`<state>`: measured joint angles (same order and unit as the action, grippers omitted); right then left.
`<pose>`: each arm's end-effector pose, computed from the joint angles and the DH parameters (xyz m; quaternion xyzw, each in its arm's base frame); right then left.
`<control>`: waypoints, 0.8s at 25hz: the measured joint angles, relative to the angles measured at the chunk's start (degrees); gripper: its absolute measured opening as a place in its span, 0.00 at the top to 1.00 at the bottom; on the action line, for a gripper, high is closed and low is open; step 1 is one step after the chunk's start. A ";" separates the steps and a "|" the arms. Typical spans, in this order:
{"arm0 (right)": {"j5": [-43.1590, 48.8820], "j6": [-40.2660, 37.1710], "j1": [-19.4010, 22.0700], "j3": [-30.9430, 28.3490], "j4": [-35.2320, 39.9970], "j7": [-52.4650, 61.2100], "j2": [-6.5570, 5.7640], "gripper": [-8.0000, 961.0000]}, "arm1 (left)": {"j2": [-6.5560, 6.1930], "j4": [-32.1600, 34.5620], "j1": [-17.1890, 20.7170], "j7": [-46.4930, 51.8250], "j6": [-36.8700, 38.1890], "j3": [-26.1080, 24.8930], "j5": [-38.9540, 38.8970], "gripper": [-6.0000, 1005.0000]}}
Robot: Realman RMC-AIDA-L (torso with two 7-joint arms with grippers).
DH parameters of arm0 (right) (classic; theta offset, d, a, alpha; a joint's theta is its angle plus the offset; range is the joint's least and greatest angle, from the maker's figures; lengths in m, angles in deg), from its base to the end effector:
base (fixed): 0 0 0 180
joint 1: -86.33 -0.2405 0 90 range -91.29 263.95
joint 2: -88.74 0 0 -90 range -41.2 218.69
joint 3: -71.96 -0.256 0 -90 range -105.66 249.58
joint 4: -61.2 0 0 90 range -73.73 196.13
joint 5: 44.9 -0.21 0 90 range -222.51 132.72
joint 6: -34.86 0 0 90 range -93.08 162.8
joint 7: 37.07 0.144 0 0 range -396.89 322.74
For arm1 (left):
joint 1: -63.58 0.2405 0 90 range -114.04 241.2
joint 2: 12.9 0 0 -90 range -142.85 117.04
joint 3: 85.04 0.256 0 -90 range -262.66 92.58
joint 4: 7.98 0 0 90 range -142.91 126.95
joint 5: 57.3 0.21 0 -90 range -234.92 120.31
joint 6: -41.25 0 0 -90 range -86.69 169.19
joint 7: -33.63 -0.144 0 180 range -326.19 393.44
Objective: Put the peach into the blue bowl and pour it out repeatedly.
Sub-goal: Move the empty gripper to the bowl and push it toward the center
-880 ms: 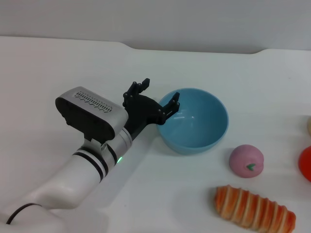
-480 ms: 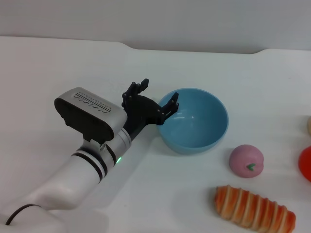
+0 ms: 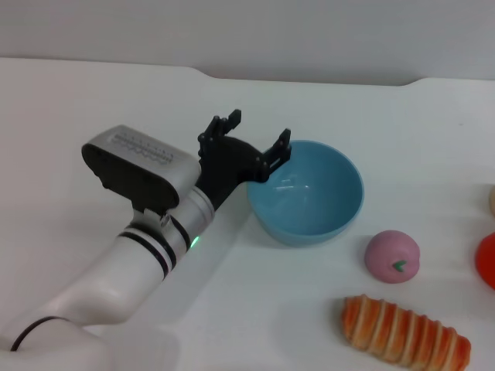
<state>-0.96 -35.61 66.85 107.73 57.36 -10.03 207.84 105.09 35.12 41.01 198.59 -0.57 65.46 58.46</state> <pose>0.3919 0.2694 -0.0037 -0.6138 0.3877 0.3219 0.6077 -0.2240 0.3065 -0.1274 -0.8136 -0.2564 -0.2638 0.4503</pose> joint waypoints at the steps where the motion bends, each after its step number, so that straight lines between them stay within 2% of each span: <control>1: 0.00 -0.01 0.02 0.00 -0.01 0.00 0.00 0.22 | -0.17 1.01 0.22 0.00 0.57 -0.85 0.12 0.18; 6: 0.00 -0.03 0.07 0.00 -0.03 0.02 0.00 0.22 | -0.62 5.85 0.69 -0.02 8.57 -6.43 0.27 0.18; 8: 0.00 -0.03 0.07 0.00 -0.03 0.02 0.00 0.22 | -0.86 8.20 0.74 -0.06 13.94 -9.54 0.35 0.18; 11: 0.00 -0.03 0.04 0.00 -0.01 0.03 -0.01 0.22 | -1.96 13.34 0.77 -0.08 24.38 -15.45 1.49 0.18; 13: 0.01 -0.04 -0.05 0.00 0.03 0.02 -0.01 0.22 | -2.52 17.36 0.63 -0.18 34.21 -21.16 3.63 0.18; 16: 0.06 -0.24 -0.07 0.00 0.04 0.02 -0.01 0.22 | -2.33 21.89 -0.10 -2.17 50.62 -31.04 6.18 0.18; 18: 0.28 -0.36 -0.03 0.05 0.00 0.03 -0.01 0.22 | -1.23 23.42 -0.85 -6.39 62.77 -39.23 6.38 0.17; 20: 0.41 -0.38 -0.01 0.14 -0.04 0.02 0.00 0.22 | -0.33 23.89 -1.86 -10.83 71.83 -46.26 6.06 0.17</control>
<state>-0.55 -35.99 66.84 107.87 57.32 -10.00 207.84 104.76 59.01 39.15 187.76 71.27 19.21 64.52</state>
